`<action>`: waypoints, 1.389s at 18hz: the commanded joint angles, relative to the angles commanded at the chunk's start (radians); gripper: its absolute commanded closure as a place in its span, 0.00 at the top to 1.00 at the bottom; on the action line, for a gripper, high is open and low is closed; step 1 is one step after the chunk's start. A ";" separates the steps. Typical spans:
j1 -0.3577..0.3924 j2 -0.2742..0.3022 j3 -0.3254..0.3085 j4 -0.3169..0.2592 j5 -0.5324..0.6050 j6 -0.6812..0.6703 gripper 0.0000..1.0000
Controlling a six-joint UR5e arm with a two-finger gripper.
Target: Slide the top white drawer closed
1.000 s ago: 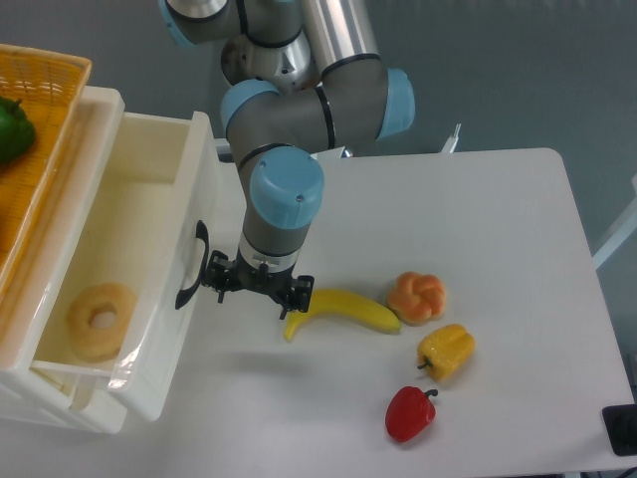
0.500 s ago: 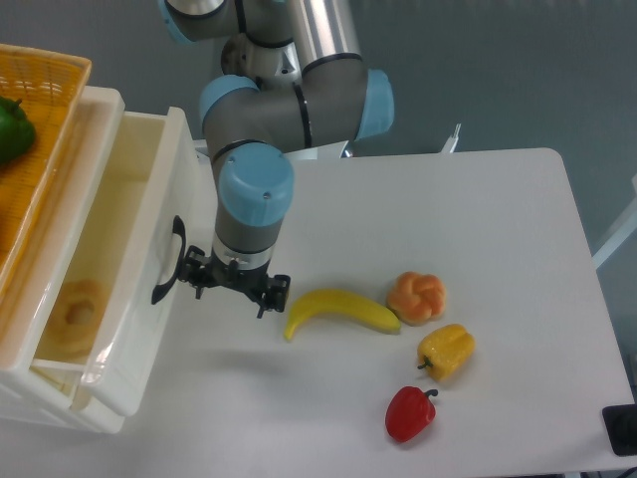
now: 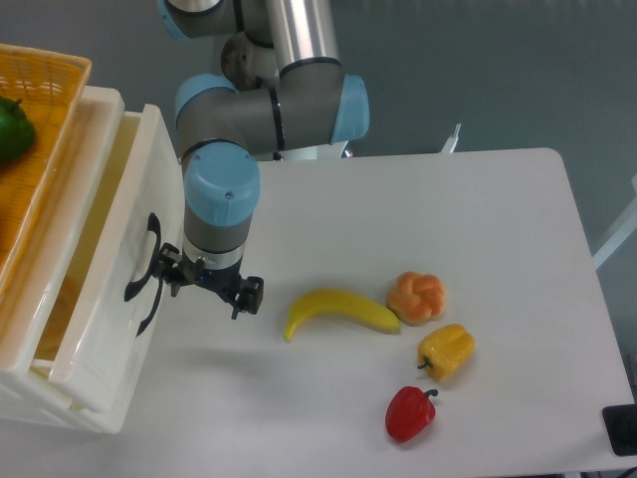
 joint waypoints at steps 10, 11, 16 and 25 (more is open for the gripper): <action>-0.015 -0.002 0.002 0.002 0.000 0.003 1.00; -0.015 -0.002 0.002 0.002 0.000 0.002 1.00; -0.015 0.000 0.005 0.003 -0.002 0.003 1.00; -0.014 0.002 0.005 0.002 0.000 0.002 1.00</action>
